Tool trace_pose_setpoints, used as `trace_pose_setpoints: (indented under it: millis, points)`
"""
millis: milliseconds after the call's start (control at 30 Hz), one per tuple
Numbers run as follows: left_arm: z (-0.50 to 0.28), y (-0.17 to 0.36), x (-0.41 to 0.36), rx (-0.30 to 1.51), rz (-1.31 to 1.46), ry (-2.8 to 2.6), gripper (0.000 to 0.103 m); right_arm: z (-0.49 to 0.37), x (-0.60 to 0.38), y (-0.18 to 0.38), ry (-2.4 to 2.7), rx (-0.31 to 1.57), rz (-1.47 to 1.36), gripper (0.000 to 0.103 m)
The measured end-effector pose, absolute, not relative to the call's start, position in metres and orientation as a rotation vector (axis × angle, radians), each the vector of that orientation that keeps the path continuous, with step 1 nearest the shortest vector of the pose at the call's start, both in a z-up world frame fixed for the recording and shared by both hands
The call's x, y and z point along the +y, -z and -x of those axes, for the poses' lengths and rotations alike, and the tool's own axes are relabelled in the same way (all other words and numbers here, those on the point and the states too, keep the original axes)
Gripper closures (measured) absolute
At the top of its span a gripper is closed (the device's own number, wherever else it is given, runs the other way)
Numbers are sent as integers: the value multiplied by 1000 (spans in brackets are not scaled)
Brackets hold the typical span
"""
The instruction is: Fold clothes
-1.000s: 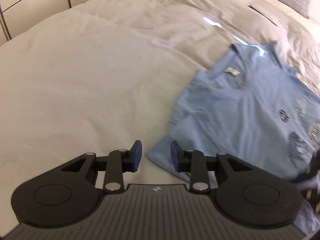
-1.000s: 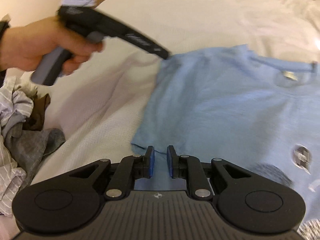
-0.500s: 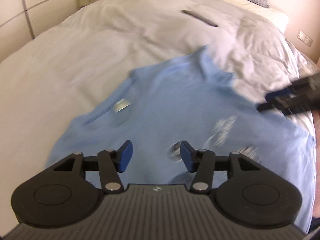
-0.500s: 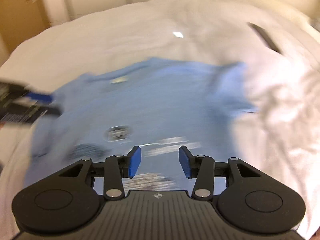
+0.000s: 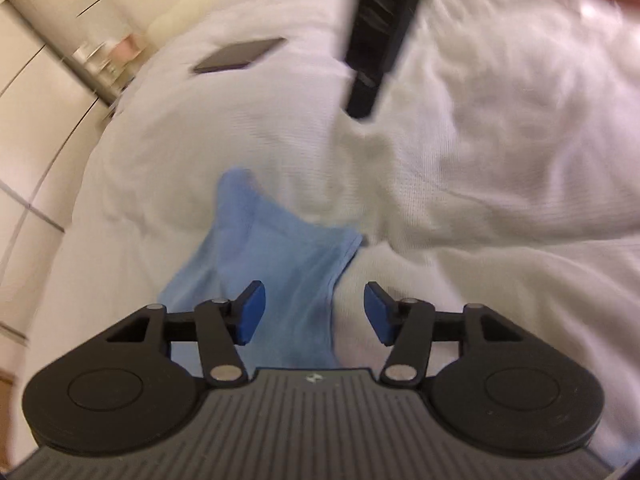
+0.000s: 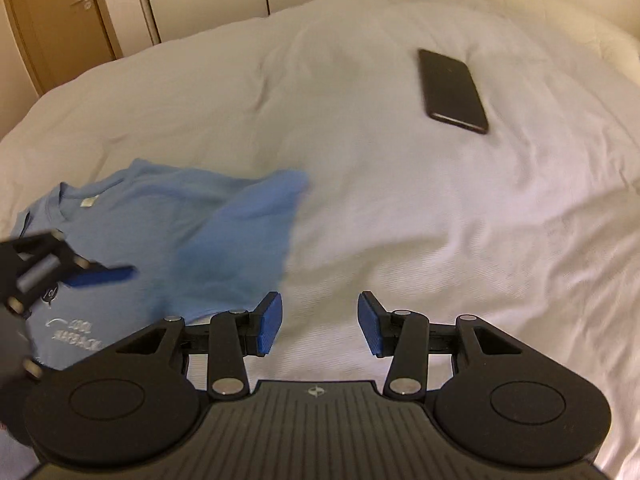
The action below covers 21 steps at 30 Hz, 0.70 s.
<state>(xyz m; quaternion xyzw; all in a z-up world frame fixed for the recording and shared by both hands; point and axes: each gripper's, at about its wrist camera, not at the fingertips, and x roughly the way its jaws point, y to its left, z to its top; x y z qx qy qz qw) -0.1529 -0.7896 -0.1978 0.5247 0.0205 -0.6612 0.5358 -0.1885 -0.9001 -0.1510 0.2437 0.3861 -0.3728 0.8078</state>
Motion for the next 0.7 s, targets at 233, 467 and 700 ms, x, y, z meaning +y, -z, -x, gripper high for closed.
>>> trace_pose_setpoints:
  millis: [233, 467, 700]
  points:
    - [177, 238, -819, -117, -1451, 1531, 74, 206, -945, 155, 716, 817, -553, 58]
    - [164, 219, -822, -2, -1246, 1520, 99, 175, -970, 161, 560, 840, -463, 58]
    - [150, 203, -807, 131, -1042, 1529, 99, 106, -986, 166, 321, 918, -126, 58]
